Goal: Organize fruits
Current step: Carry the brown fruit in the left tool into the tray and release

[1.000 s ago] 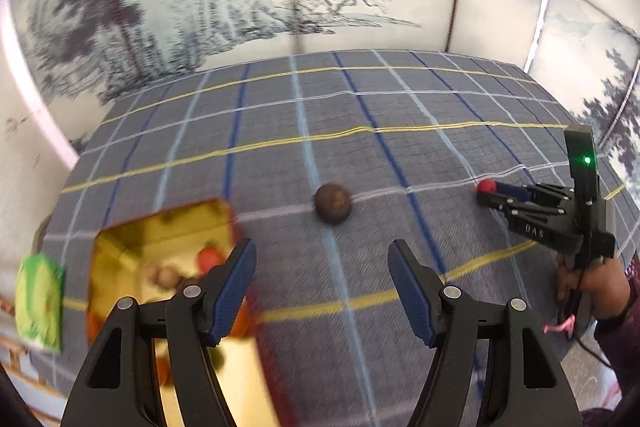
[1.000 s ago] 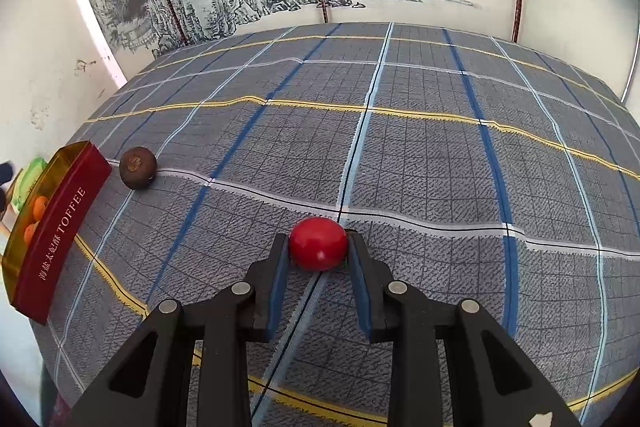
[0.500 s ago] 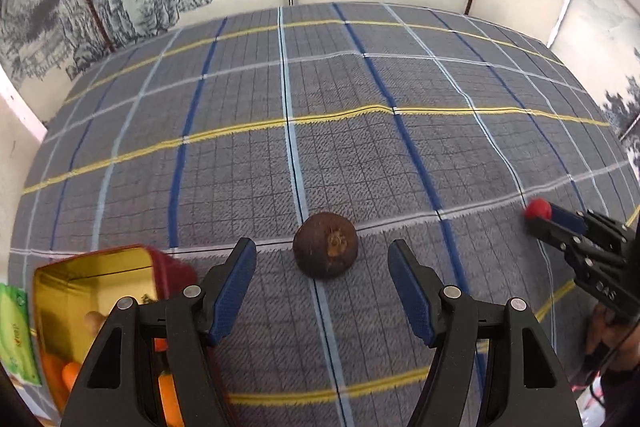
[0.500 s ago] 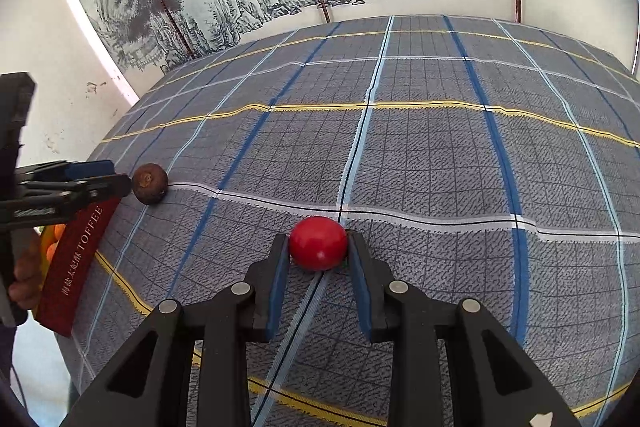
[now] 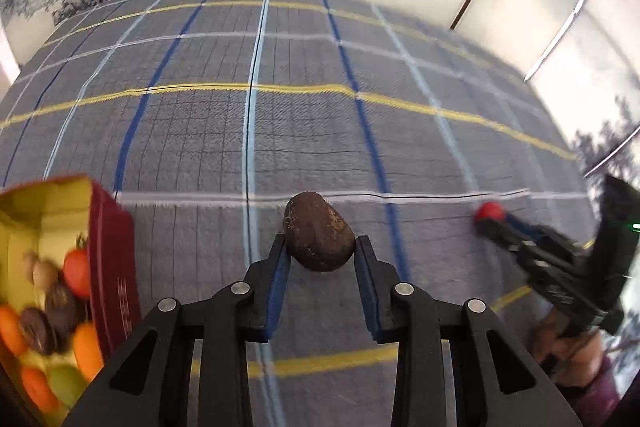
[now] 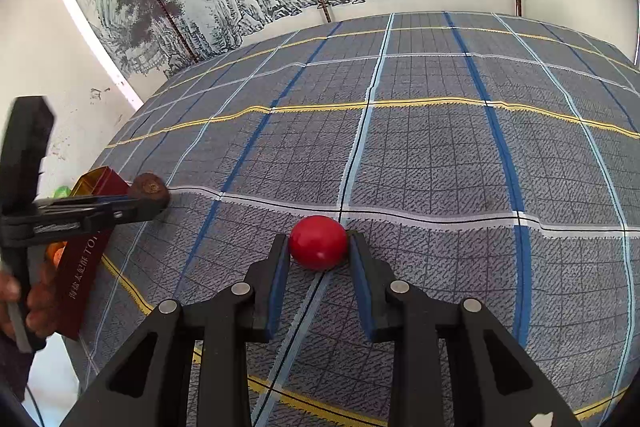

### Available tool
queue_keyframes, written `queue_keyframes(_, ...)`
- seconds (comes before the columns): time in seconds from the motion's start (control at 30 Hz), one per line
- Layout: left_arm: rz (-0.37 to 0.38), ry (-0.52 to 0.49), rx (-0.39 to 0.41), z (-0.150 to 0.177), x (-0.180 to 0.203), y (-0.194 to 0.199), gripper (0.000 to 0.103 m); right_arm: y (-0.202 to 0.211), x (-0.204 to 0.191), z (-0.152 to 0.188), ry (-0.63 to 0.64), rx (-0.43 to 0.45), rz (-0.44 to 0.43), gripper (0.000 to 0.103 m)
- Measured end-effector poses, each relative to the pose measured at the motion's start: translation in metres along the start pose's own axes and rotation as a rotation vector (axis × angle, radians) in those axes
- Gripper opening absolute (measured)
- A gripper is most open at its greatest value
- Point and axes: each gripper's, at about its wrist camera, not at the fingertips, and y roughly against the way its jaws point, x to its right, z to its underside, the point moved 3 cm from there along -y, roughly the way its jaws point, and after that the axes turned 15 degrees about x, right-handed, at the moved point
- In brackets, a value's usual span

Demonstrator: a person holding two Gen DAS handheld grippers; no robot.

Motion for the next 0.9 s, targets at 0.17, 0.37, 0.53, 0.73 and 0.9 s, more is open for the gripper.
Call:
queue_keyframes(0.17, 0.016, 0.041, 0.073, 0.010, 0.004, 0.043, 0.034, -0.001, 0.001, 0.001, 0.005, -0.001, 0.005, 0.029)
queue_keyframes(0.37, -0.014, 0.069, 0.142, 0.026, -0.005, 0.089, 0.034, -0.003, 0.000, 0.000, 0.015, -0.002, 0.014, 0.028)
queue_keyframes(0.53, -0.055, 0.091, 0.169, 0.041, -0.025, 0.117, 0.034, -0.003, -0.001, 0.000, 0.024, -0.004, 0.026, 0.028)
queue_keyframes(0.73, -0.114, 0.155, 0.191, 0.057, -0.063, 0.149, 0.034, -0.003, -0.003, 0.000, 0.038, -0.005, 0.035, 0.028)
queue_keyframes(0.9, -0.169, 0.179, 0.199, 0.068, -0.088, 0.165, 0.034, -0.003, -0.005, 0.000, 0.049, -0.007, 0.043, 0.028)
